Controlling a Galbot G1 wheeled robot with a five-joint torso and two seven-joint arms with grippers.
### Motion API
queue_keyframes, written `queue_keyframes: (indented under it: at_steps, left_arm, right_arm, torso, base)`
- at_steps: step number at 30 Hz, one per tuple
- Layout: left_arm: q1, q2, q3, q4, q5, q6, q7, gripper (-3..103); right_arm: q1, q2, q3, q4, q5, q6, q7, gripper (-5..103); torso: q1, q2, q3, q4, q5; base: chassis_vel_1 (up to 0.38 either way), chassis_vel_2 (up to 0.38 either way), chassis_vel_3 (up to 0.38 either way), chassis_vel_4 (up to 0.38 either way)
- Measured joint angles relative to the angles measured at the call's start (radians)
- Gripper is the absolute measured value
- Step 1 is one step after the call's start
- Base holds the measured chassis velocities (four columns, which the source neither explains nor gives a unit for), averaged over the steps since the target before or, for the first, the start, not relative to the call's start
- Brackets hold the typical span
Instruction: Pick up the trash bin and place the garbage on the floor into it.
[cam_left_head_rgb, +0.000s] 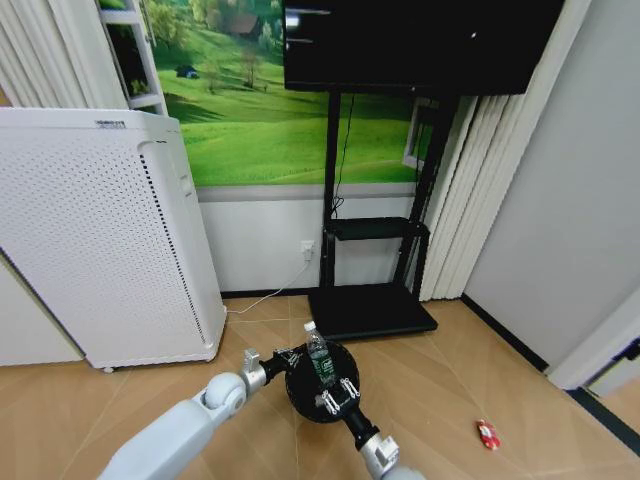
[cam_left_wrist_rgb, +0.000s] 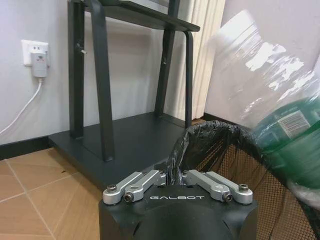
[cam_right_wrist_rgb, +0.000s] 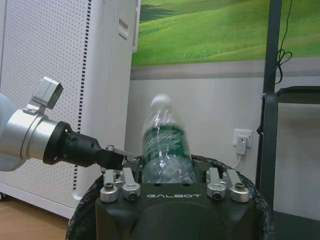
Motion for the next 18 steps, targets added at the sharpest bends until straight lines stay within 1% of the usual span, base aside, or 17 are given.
queue_keyframes:
  at_steps: [1, 5, 7, 8, 9, 10, 12, 15, 16, 17, 18]
  left_arm:
    - [0.000, 0.000, 0.000, 0.000, 0.000, 0.000, 0.000, 7]
    - [0.038, -0.001, -0.045, -0.012, -0.004, 0.000, -0.014, 7]
    - [0.051, -0.001, -0.059, -0.015, -0.006, 0.000, -0.018, 7]
    - [0.061, -0.001, -0.071, -0.016, -0.006, 0.000, -0.021, 7]
    - [0.080, -0.002, -0.099, -0.020, -0.011, 0.000, -0.035, 7]
    - [0.080, -0.002, -0.099, -0.020, -0.011, 0.000, -0.035, 7]
    - [0.118, 0.002, -0.147, -0.037, -0.035, 0.003, -0.057, 7]
    - [0.142, 0.007, -0.175, -0.048, -0.046, 0.006, -0.063, 7]
    - [0.185, 0.014, -0.225, -0.068, -0.055, 0.009, -0.068, 7]
    - [0.211, 0.016, -0.256, -0.079, -0.057, 0.009, -0.071, 7]
    - [0.245, 0.016, -0.297, -0.095, -0.059, 0.008, -0.074, 7]
  right_arm:
    - [0.000, 0.000, 0.000, 0.000, 0.000, 0.000, 0.000, 57]
    - [-0.003, 0.006, 0.001, -0.003, -0.005, -0.002, 0.019, 79]
    - [-0.003, 0.009, 0.003, -0.003, -0.002, -0.001, 0.026, 79]
    - [-0.003, 0.012, 0.004, -0.001, 0.004, 0.000, 0.040, 90]
    - [-0.004, 0.015, 0.006, 0.004, 0.007, -0.003, 0.085, 95]
    - [-0.004, 0.015, 0.006, 0.004, 0.007, -0.003, 0.085, 95]
    - [-0.002, 0.017, 0.030, 0.011, 0.006, -0.009, 0.116, 100]
    - [-0.001, 0.016, 0.041, 0.013, 0.006, -0.016, 0.121, 100]
    - [0.002, 0.011, 0.053, 0.014, 0.015, -0.027, 0.132, 100]
    - [0.003, 0.009, 0.058, 0.014, 0.023, -0.031, 0.137, 100]
    - [0.003, 0.008, 0.063, 0.014, 0.028, -0.032, 0.141, 100]
  torso:
    - [0.000, 0.000, 0.000, 0.0000, 0.0000]
    - [0.000, 0.000, 0.000, -0.0002, -0.0001]
    - [0.000, 0.000, 0.000, -0.0002, -0.0001]
    - [0.000, 0.000, 0.000, -0.0002, -0.0001]
    - [0.000, 0.000, 0.000, -0.0003, -0.0001]
    - [0.000, 0.000, 0.000, -0.0003, -0.0001]
    - [0.000, 0.000, 0.000, -0.0005, -0.0001]
    - [0.000, 0.000, 0.000, -0.0003, -0.0001]
    - [0.000, 0.000, 0.000, -0.0002, -0.0002]
    - [0.000, 0.000, 0.000, -0.0004, -0.0001]
    - [0.000, 0.000, 0.000, 0.0000, -0.0001]
  base:
    - [0.000, 0.000, 0.000, 0.000]
    - [0.000, 0.000, 0.000, 0.000]
    - [0.000, 0.000, 0.000, 0.000]
    - [0.000, 0.000, 0.000, 0.000]
    - [0.000, 0.000, 0.000, 0.000]
    - [0.000, 0.000, 0.000, 0.000]
    - [0.000, 0.000, 0.000, 0.000]
    - [0.000, 0.000, 0.000, 0.000]
    - [0.000, 0.000, 0.000, 0.000]
    - [0.000, 0.000, 0.000, 0.000]
    - [0.000, 0.000, 0.000, 0.000]
